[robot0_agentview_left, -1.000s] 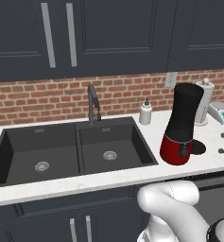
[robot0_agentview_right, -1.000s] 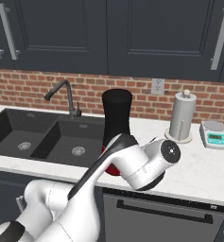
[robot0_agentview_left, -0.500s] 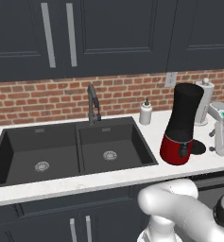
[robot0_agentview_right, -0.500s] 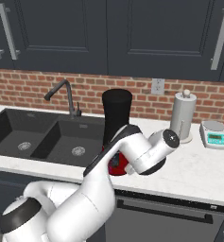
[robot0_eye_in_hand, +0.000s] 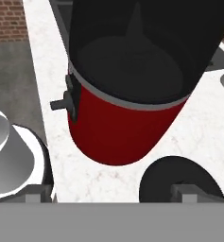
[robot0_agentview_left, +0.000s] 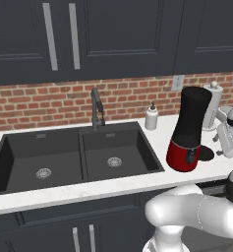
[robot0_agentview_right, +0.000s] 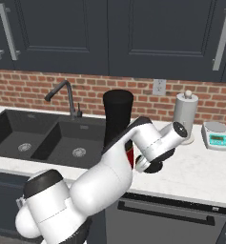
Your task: Close the lid blender by securely placing the lid on top.
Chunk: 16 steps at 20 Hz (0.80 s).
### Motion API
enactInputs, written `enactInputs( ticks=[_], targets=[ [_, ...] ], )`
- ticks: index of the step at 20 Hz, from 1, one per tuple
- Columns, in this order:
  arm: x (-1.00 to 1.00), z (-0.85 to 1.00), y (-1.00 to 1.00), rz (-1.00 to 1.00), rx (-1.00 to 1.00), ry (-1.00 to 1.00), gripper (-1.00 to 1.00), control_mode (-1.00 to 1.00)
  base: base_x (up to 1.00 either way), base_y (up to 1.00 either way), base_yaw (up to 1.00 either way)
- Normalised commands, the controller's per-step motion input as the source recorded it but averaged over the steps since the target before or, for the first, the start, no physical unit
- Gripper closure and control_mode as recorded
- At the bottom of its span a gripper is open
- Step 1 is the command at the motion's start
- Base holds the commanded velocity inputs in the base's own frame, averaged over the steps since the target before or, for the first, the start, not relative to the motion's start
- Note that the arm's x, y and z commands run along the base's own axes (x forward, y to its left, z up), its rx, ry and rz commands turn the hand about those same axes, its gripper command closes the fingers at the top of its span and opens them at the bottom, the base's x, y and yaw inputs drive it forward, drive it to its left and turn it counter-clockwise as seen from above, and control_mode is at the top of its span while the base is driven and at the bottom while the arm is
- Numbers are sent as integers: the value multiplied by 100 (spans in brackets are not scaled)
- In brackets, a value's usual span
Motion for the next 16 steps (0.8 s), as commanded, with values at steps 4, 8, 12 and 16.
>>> enactInputs(
  ticks=[4,8,12,16],
  targets=[
    [0,-22,-8,4,0,0,-100,-100,0,0,0],
    [3,-20,13,1,0,0,-100,-100,0,0,0],
    [3,-16,48,0,0,0,-100,-100,0,0,0],
    [8,-3,17,0,0,0,-100,-100,0,0,0]
  ],
)
